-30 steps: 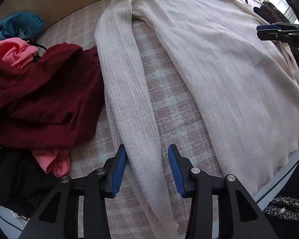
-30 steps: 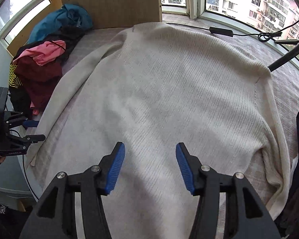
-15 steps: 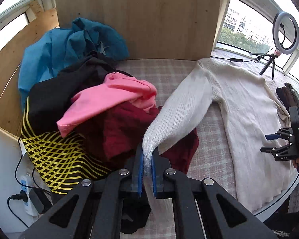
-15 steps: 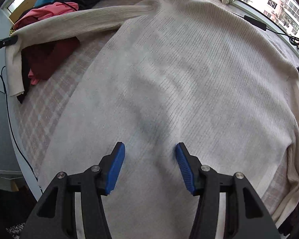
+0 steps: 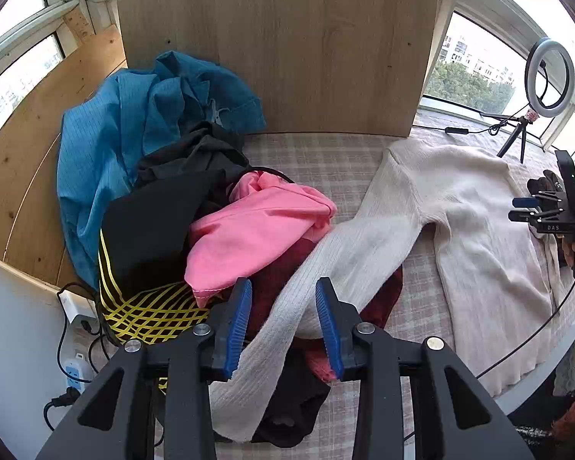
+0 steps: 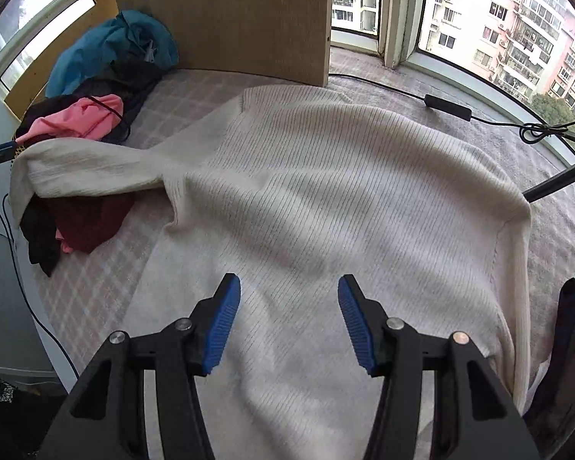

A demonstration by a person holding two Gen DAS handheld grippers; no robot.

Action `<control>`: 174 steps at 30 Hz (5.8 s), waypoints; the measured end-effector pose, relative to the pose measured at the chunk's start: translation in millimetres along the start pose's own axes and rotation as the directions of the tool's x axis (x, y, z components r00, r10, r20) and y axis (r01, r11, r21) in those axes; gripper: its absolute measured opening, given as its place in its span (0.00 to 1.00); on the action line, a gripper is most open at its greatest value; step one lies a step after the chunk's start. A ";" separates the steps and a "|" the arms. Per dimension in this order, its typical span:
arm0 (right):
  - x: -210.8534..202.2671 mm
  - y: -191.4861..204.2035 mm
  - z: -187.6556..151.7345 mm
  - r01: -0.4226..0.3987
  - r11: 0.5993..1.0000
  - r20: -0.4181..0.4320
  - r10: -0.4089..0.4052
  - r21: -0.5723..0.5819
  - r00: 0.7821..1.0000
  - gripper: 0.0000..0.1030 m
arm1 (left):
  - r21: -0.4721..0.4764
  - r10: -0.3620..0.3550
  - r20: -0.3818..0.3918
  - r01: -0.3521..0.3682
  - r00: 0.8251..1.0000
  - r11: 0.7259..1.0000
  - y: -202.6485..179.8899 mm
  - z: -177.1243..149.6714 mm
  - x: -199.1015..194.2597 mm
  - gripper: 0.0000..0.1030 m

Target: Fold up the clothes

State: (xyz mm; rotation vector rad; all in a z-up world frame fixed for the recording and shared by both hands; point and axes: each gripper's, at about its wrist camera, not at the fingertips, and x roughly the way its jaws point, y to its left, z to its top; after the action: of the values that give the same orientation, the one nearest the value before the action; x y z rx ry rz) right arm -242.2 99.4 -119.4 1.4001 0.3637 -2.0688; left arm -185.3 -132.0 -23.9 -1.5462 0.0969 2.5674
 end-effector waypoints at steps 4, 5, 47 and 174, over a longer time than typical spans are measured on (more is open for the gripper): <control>27.7 -31.4 71.0 0.070 0.997 0.050 -0.068 -0.026 0.996 0.51 | -0.003 -0.016 -0.026 0.016 1.000 1.000 -7.4 3.4 8.7 0.37; 39.2 -37.2 88.1 0.085 0.996 0.050 -0.083 -0.032 0.995 0.51 | -0.001 -0.021 -0.036 0.021 0.999 1.000 -11.1 3.9 12.9 0.37; 18.3 -27.8 124.0 -0.069 0.985 0.158 0.094 -0.157 0.983 0.38 | -0.001 0.020 -0.193 -0.021 0.981 1.000 6.4 -56.9 17.2 0.38; 77.7 -6.7 96.4 -0.350 0.937 -0.037 0.350 -0.003 0.936 0.06 | 0.030 -0.444 -0.279 0.469 0.852 0.883 -266.1 -151.2 50.3 0.05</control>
State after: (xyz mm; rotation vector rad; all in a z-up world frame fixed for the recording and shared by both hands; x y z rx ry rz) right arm -337.9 27.4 -151.7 1.3852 0.1249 -1.7502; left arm -35.1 115.9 -134.3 -1.6317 -0.1077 1.9554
